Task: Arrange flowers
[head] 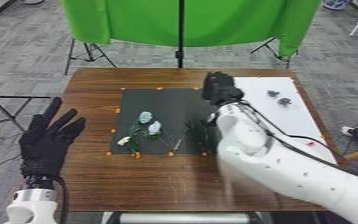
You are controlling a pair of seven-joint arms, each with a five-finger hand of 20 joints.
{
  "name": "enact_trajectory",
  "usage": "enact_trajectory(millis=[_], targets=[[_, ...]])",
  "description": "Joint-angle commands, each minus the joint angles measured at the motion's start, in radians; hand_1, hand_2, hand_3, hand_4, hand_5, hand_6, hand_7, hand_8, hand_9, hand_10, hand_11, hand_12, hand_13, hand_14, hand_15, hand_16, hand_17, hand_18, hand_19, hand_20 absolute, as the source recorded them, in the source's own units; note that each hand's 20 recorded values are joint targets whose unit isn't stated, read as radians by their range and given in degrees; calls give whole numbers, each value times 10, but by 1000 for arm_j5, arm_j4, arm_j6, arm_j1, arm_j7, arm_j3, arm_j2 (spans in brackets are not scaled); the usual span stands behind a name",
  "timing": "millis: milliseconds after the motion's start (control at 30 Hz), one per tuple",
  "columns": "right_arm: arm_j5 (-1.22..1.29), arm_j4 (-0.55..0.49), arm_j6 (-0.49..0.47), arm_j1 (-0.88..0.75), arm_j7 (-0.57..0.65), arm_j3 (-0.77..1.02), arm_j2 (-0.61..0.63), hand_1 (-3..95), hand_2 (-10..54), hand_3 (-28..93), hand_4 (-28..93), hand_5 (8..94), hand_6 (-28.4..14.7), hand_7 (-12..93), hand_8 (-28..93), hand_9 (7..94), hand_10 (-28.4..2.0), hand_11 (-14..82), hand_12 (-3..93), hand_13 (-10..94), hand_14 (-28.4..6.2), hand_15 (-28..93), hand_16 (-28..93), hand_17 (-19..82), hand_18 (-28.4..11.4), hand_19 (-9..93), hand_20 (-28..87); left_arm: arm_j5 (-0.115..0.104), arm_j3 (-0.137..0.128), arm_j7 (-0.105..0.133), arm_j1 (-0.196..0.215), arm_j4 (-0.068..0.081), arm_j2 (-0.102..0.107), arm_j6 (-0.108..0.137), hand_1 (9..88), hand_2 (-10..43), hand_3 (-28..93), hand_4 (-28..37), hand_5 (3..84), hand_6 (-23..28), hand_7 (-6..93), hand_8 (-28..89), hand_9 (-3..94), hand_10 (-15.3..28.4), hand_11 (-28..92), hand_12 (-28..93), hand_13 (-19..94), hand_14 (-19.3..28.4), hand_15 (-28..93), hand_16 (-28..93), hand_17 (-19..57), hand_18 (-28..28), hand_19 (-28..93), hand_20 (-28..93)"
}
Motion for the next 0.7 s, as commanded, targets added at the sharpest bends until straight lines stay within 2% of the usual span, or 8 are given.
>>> enact_trajectory(millis=[33, 100, 200, 233, 367, 533, 600, 700], targets=[[-49, -4, -64, -44, -27, -60, -138, 596, -95, 705, -283, 860, 27, 196, 19, 928, -57, 109, 352, 752, -15, 621, 320, 304, -216, 867, 476, 8, 2, -23, -3, 0, -2, -7, 158, 100, 724, -283, 303, 38, 124, -112, 292, 180, 201, 108, 231, 284, 489, -74, -82, 284, 494, 267], [-51, -6, -68, -46, -23, -73, -134, 594, -95, 705, -283, 858, 26, 195, 16, 922, -60, 107, 351, 743, -18, 623, 321, 297, -216, 866, 478, 14, -4, -38, -5, 0, -9, -15, 160, 100, 723, -283, 304, 38, 124, -112, 292, 180, 201, 108, 231, 284, 490, -74, -82, 284, 494, 266], [-59, -10, -103, -59, -37, -73, -134, 590, -95, 704, -283, 853, 26, 191, 10, 916, -62, 103, 348, 729, -22, 626, 318, 289, -220, 863, 482, 19, -8, -40, -2, 0, -10, -16, 160, 100, 723, -283, 305, 40, 122, -112, 300, 185, 206, 109, 240, 284, 496, -73, -82, 284, 494, 266], [-78, -5, -99, -60, -32, -80, -136, 586, -95, 705, -283, 852, 26, 189, 8, 914, -62, 102, 345, 726, -25, 630, 315, 287, -221, 863, 485, 13, -5, -35, 0, 0, -7, -13, 160, 100, 723, -283, 306, 40, 122, -112, 301, 185, 207, 109, 240, 284, 496, -74, -82, 284, 494, 266], [-71, -4, -118, -63, -25, -79, -134, 572, -95, 701, -283, 834, 25, 175, 1, 906, -67, 98, 338, 695, -36, 645, 302, 265, -224, 859, 499, 23, -7, -58, -9, 3, -15, -28, 159, 100, 725, -283, 307, 41, 121, -111, 301, 186, 207, 108, 236, 284, 495, -76, -82, 284, 495, 265], [-41, -31, -178, -87, -45, -52, -123, 546, -95, 695, -283, 815, 18, 167, -5, 852, -78, 94, 327, 653, -59, 669, 278, 241, -226, 857, 513, 24, -7, -56, -3, 2, -16, -27, 160, 100, 725, -283, 308, 42, 121, -110, 300, 185, 207, 107, 235, 284, 496, -76, -82, 284, 496, 265], [-60, -44, -200, -102, -57, -41, -121, 526, -95, 696, -283, 803, 16, 165, -8, 822, -86, 131, 299, 632, -73, 693, 248, 228, -228, 850, 528, 23, -8, -56, -3, 3, -15, -29, 159, 100, 726, -283, 309, 42, 120, -110, 300, 185, 207, 107, 235, 284, 496, -76, -82, 284, 496, 265], [-92, -65, -193, -108, -65, -44, -109, 468, -95, 725, -283, 778, 14, 160, -17, 761, -106, 228, 200, 621, -95, 718, 182, 219, -232, 842, 542, 20, -6, -54, -5, 4, -12, -25, 160, 100, 725, -283, 310, 44, 119, -109, 300, 185, 207, 107, 234, 284, 496, -76, -82, 284, 496, 265]])
